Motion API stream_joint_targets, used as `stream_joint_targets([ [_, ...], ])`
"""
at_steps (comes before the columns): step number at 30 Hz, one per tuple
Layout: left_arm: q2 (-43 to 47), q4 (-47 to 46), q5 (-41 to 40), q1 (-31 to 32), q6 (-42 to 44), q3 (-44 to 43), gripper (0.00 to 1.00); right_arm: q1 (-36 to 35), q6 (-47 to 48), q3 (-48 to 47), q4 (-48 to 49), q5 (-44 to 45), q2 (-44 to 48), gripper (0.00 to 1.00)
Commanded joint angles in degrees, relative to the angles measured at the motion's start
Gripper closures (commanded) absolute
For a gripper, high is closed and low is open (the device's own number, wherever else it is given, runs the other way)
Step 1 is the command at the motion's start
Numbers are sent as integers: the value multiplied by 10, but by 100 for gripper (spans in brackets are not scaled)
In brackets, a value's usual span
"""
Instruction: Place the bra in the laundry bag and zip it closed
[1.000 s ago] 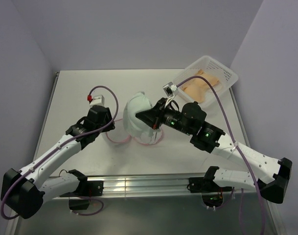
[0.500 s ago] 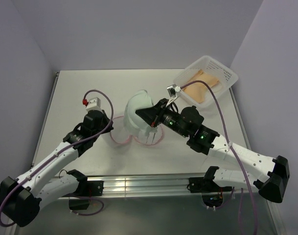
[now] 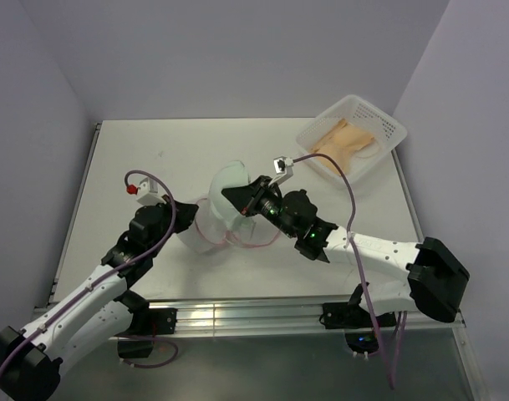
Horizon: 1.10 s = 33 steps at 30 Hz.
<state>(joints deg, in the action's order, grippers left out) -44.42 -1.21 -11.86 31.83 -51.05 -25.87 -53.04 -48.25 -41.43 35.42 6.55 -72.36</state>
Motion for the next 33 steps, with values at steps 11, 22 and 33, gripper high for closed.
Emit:
stream_joint_targets([
  [11, 24, -76, -1, -3, -30, 33, 100, -21, -39, -1, 111, -80, -144, 100],
  [22, 12, -107, 26, -2, -21, 31, 100, -37, -15, -51, 27, -119, -237, 100],
  [33, -14, -155, 98, -2, -43, 63, 100, -33, -17, -99, -31, -94, -242, 100],
])
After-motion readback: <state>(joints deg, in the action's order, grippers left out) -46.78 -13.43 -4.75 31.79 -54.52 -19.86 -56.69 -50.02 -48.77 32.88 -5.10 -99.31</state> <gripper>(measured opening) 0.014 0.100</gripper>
